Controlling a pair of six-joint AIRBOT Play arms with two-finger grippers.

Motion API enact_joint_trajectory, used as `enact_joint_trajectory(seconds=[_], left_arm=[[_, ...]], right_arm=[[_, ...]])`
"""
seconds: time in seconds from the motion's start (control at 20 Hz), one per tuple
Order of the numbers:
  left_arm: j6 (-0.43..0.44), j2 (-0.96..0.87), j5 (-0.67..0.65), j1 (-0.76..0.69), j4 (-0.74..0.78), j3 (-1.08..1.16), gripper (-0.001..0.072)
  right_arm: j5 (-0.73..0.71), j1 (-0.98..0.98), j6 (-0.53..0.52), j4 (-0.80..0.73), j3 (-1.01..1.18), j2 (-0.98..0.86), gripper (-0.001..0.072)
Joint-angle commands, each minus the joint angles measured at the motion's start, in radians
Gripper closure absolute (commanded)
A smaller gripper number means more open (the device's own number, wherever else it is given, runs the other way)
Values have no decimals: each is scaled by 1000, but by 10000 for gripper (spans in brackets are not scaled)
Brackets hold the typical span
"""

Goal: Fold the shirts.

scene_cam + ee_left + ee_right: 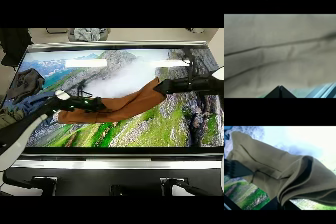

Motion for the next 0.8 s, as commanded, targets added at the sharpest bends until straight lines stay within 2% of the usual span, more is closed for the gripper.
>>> enact_joint_trajectory(seconds=[0.0, 0.35, 0.4, 0.45, 0.55, 0.75], left_arm=[[-1, -99, 100, -97, -177, 30, 678], [-1, -282, 72, -237, -381, 179, 678], [8, -283, 71, -232, -382, 181, 678], [56, -274, 53, -210, -381, 181, 680], [85, -215, 3, -139, -275, 181, 681], [-19, 34, -77, 92, 154, 181, 681]], right_arm=[[11, 42, 58, -14, 1, 126, 677], [-4, 56, 79, 6, 1, 225, 676], [-12, 57, 79, 10, 1, 219, 676], [-24, 57, 79, 31, 1, 207, 676], [-55, 70, 64, 113, 1, 171, 676], [-246, 282, 35, 175, 1, 60, 676]])
